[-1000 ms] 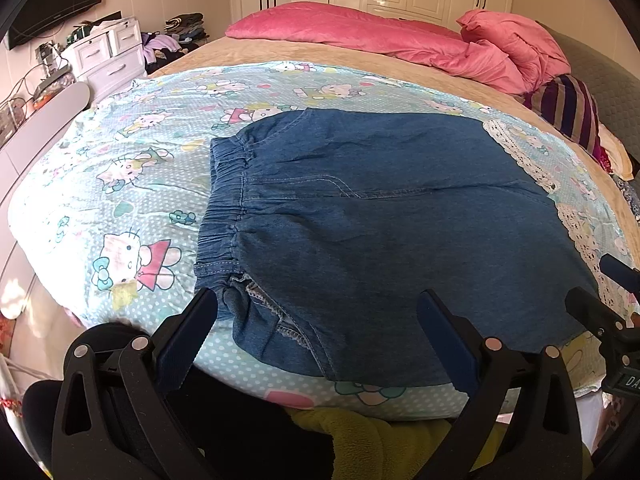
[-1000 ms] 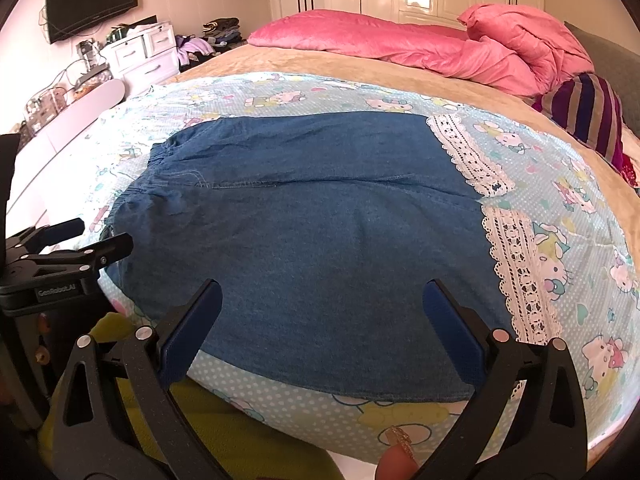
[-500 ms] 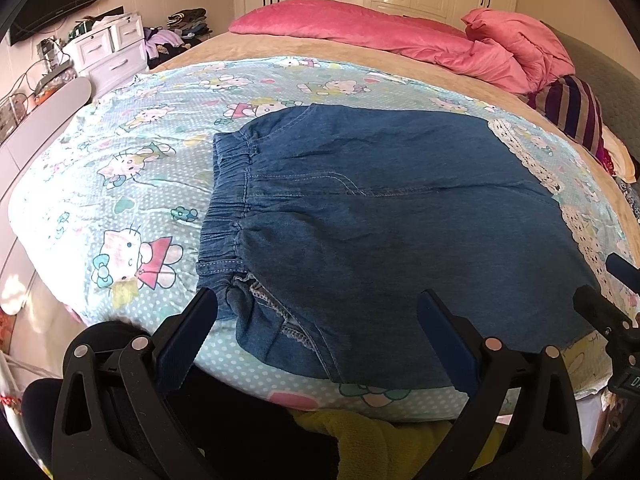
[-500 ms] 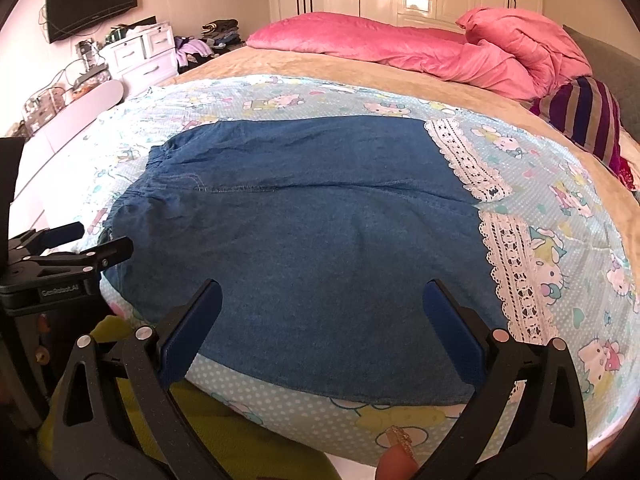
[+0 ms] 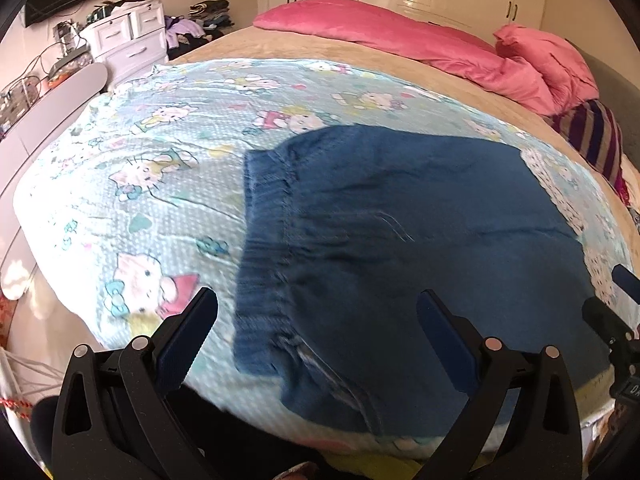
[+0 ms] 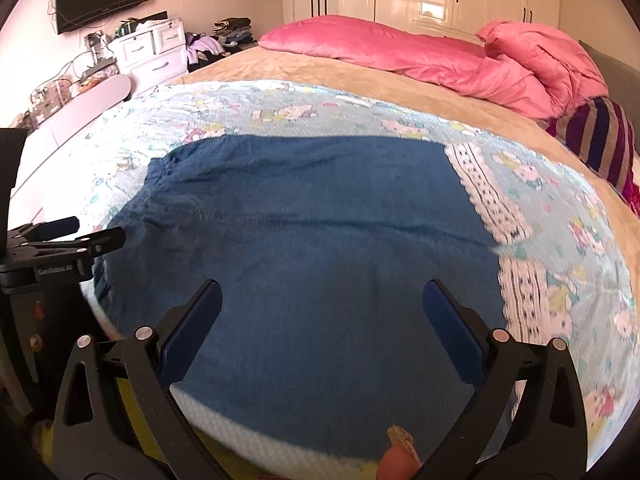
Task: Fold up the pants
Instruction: 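Grasp the elastic waistband with the left tool while the right tool grasps the waistband too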
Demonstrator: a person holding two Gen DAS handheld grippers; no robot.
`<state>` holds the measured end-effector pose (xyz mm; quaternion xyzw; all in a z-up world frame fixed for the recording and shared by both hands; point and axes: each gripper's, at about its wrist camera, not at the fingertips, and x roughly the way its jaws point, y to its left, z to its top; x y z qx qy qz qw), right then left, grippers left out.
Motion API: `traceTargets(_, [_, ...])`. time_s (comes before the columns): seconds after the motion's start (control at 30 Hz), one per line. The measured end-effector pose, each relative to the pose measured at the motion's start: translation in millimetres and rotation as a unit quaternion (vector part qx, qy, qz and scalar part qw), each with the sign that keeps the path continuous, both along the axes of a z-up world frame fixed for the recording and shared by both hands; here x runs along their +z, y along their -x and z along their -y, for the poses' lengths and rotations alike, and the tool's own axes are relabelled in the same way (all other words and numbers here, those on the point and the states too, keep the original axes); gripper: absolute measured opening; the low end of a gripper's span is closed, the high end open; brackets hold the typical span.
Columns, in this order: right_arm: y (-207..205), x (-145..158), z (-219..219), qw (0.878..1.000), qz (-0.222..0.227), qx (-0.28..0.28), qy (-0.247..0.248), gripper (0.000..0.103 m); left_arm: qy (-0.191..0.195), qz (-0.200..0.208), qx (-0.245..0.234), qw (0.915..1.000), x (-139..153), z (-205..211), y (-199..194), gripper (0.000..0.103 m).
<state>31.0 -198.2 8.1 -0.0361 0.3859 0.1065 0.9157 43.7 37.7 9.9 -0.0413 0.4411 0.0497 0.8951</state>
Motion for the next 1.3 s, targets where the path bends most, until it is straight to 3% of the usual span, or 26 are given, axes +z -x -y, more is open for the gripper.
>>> traceTargets(0.27, [-43.9,3.1,-14.7,1.0,0.005,0.017,-0.001,0.095,0.004,-0.006,0.021,0.9997,-0.9,-25.0,-40.1,0.099])
traceTargets(0.77, [-133.4,-7.3,-53.4,0.995,-0.006,0.085,0.052,0.095,0.002,-0.031,0.058,0.9979,-20.8,-67.8,-116.9,0.099])
traceTargets(1.13, [-195.1,-31.3,-87.7,0.985,-0.011,0.133,0.108,0.095,0.022,-0.062,0.013,0.9978,-49.6,-71.9,-166.0,0.099])
traceTargets(1.3, [-220.4,-41.4,-91.2,0.985,-0.036,0.141,0.097,0.095,0.021,-0.055,-0.008,0.9982,-52.3,-68.4,-178.1,0.099])
